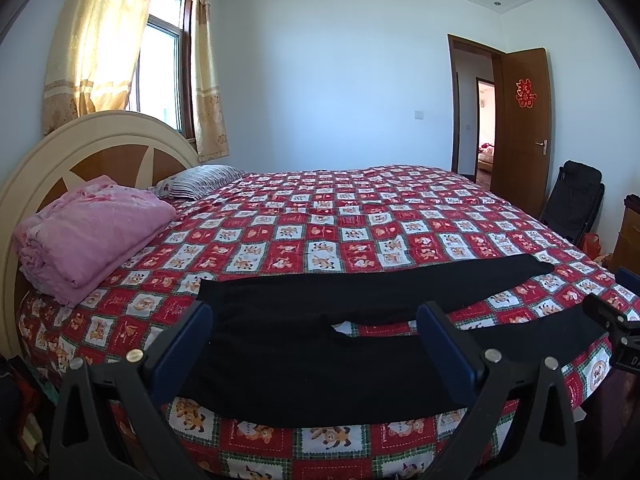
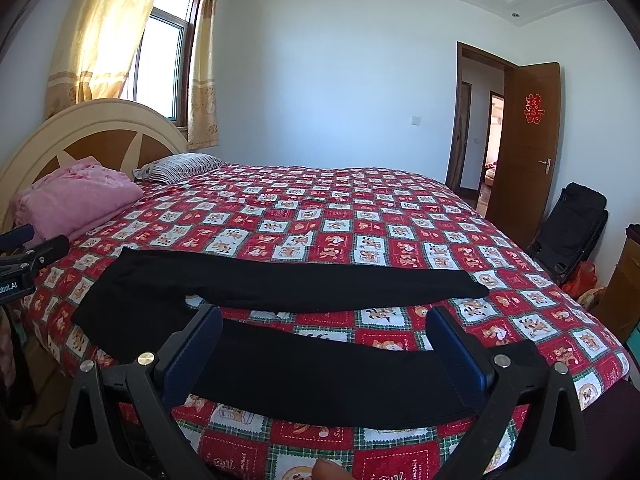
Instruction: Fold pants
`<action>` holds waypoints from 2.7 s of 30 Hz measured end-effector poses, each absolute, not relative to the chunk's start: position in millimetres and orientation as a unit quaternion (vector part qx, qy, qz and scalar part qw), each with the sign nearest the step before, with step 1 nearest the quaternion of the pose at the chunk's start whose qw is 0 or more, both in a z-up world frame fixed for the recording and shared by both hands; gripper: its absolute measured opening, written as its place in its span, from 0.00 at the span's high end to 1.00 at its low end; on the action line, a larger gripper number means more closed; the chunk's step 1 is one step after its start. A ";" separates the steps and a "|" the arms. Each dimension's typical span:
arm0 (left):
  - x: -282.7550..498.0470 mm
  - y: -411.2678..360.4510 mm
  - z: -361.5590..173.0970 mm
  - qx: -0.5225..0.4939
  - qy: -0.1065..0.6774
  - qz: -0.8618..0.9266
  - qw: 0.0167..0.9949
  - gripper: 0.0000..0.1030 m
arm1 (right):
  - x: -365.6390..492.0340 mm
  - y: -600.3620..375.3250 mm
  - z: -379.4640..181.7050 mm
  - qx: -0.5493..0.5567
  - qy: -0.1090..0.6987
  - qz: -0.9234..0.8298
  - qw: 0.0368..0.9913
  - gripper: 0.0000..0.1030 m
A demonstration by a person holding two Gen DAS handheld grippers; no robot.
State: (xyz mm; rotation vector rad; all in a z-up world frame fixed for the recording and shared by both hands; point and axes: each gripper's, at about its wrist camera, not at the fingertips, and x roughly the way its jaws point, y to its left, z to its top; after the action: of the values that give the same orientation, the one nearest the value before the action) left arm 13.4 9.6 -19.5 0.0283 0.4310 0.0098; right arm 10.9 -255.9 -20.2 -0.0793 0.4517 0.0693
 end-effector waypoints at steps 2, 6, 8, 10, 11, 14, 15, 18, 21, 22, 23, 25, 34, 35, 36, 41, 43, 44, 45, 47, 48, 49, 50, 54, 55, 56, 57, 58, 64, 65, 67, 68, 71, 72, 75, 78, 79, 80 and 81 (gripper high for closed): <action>14.3 8.9 -21.2 0.014 0.216 0.004 0.976 0.00 | 11.6 -255.1 -22.1 -0.042 0.225 0.034 0.973 0.01; 21.9 14.3 -27.4 0.009 0.223 -0.001 0.975 0.00 | 14.2 -254.6 -27.7 -0.040 0.228 0.043 0.972 0.01; 30.1 21.3 -33.0 0.004 0.232 0.002 0.973 0.00 | 16.8 -254.8 -32.8 -0.037 0.233 0.061 0.970 0.01; 41.6 33.7 -41.5 0.000 0.238 0.015 0.971 0.00 | 20.0 -253.3 -38.6 -0.036 0.237 0.075 0.968 0.01; 48.4 39.7 -46.1 0.001 0.245 0.023 0.969 0.00 | 22.9 -252.2 -43.2 -0.038 0.242 0.081 0.966 0.01; 73.8 63.5 -67.3 0.011 0.272 0.059 0.960 0.00 | 33.4 -249.6 -58.7 -0.044 0.265 0.089 0.959 0.01; 84.6 74.7 -75.7 0.012 0.283 0.072 0.956 0.00 | 36.1 -249.8 -63.7 -0.043 0.270 0.091 0.957 0.01; 113.5 109.8 -96.9 -0.004 0.310 0.098 0.946 0.00 | 44.9 -250.2 -78.4 -0.042 0.288 0.099 0.952 0.01; 140.7 136.4 -111.7 -0.013 0.328 0.115 0.938 0.00 | 51.1 -253.1 -89.9 -0.039 0.299 0.108 0.947 0.01; 153.1 144.8 -116.3 -0.014 0.339 0.109 0.934 0.00 | 52.9 -255.3 -92.5 -0.036 0.302 0.108 0.946 0.02; 163.7 150.3 -119.1 -0.011 0.344 0.101 0.933 0.00 | 54.8 -257.6 -95.5 -0.034 0.305 0.106 0.946 0.04; 186.1 158.7 -123.8 0.002 0.355 0.093 0.930 0.00 | 59.4 -262.8 -101.8 -0.029 0.313 0.102 0.944 0.16; 286.1 201.9 -155.5 -0.025 0.415 0.043 0.908 0.14 | 89.6 -289.2 -121.6 -0.008 0.357 0.086 0.930 0.44; 292.7 204.8 -160.9 -0.034 0.426 0.039 0.903 0.18 | 94.5 -294.0 -121.9 -0.003 0.360 0.085 0.929 0.47; 299.0 206.8 -165.9 -0.041 0.434 0.036 0.899 0.23 | 99.9 -300.2 -121.9 0.004 0.363 0.083 0.928 0.47; 316.8 216.0 -181.0 -0.063 0.453 0.017 0.889 0.37 | 128.9 -331.9 -113.9 0.024 0.369 0.058 0.927 0.52; 319.6 218.7 -179.1 -0.067 0.451 0.008 0.890 0.39 | 142.6 -345.6 -110.6 0.026 0.371 0.045 0.927 0.52; 321.2 219.9 -179.1 -0.072 0.451 0.002 0.889 0.40 | 151.8 -355.5 -109.2 0.029 0.374 0.037 0.926 0.53; 323.1 221.3 -179.8 -0.077 0.453 -0.004 0.888 0.44 | 159.6 -364.3 -107.9 0.034 0.377 0.030 0.925 0.54; 327.8 223.3 -181.7 -0.076 0.455 -0.009 0.887 0.44 | 176.0 -383.4 -104.5 0.047 0.382 0.017 0.923 0.57; 327.4 222.2 -182.7 -0.071 0.454 -0.009 0.888 0.44 | 183.8 -392.5 -103.3 0.054 0.384 0.010 0.922 0.57; 329.3 218.7 -182.8 -0.063 0.453 -0.008 0.890 0.44 | 194.7 -405.2 -102.7 0.061 0.387 0.001 0.920 0.57; 328.5 215.1 -182.2 -0.049 0.452 -0.008 0.891 0.44 | 204.6 -415.0 -103.0 0.066 0.390 -0.007 0.919 0.57; 327.5 215.0 -174.9 -0.039 0.441 -0.015 0.896 0.57 | 242.9 -458.7 -103.9 0.077 0.394 -0.052 0.914 0.57; 327.6 215.9 -173.8 -0.044 0.438 -0.020 0.897 0.62 | 250.0 -468.9 -104.2 0.085 0.393 -0.058 0.914 0.57; 328.5 215.2 -175.2 -0.044 0.440 -0.027 0.896 0.64 | 259.8 -480.6 -104.6 0.097 0.394 -0.063 0.912 0.57; 330.1 213.7 -178.5 -0.037 0.446 -0.027 0.894 0.64 | 268.0 -488.9 -105.4 0.103 0.395 -0.067 0.911 0.57; 330.7 211.9 -180.7 -0.033 0.447 -0.027 0.894 0.64 | 277.6 -498.2 -106.2 0.106 0.394 -0.074 0.910 0.57; 334.0 214.8 -177.0 -0.043 0.445 -0.031 0.894 0.64 | 334.6 -529.0 -120.3 0.082 0.407 -0.094 0.905 0.57; 333.9 215.0 -177.2 -0.044 0.444 -0.032 0.894 0.64 | 342.7 -532.7 -123.7 0.081 0.410 -0.094 0.904 0.57; 334.0 213.4 -180.6 -0.040 0.445 -0.032 0.894 0.64 | 361.6 -542.4 -133.5 0.078 0.422 -0.095 0.898 0.57; 334.0 212.8 -181.6 -0.040 0.444 -0.031 0.894 0.63 | 368.8 -546.8 -137.9 0.076 0.426 -0.100 0.896 0.57; 334.3 211.0 -181.7 -0.038 0.444 -0.025 0.895 0.59 | 388.4 -558.7 -152.7 0.084 0.443 -0.102 0.887 0.48; 334.4 209.8 -181.7 -0.033 0.444 -0.023 0.895 0.57 | 395.6 -562.0 -159.5 0.091 0.457 -0.095 0.880 0.45; 336.2 206.8 -181.2 -0.014 0.446 -0.014 0.895 0.49 | 407.8 -563.6 -171.5 0.080 0.473 -0.086 0.873 0.42; 340.2 209.2 -184.5 -0.011 0.458 0.007 0.889 0.30 | 413.7 -559.8 -176.3 0.053 0.472 -0.078 0.877 0.42; 339.8 210.0 -185.5 -0.014 0.460 0.004 0.888 0.30 | 414.9 -560.8 -177.5 0.054 0.471 -0.075 0.877 0.42; 340.3 211.8 -185.6 -0.019 0.461 0.000 0.887 0.30 | 415.4 -563.5 -177.8 0.062 0.471 -0.072 0.877 0.42; 340.3 213.2 -185.6 -0.021 0.460 -0.007 0.887 0.31 | 415.3 -565.4 -177.5 0.071 0.470 -0.070 0.877 0.42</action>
State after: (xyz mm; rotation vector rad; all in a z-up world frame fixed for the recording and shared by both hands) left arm 340.3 213.2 -185.6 -0.0446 0.9570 -0.0140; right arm 415.3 -565.4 -177.5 0.1486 0.9797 -0.1453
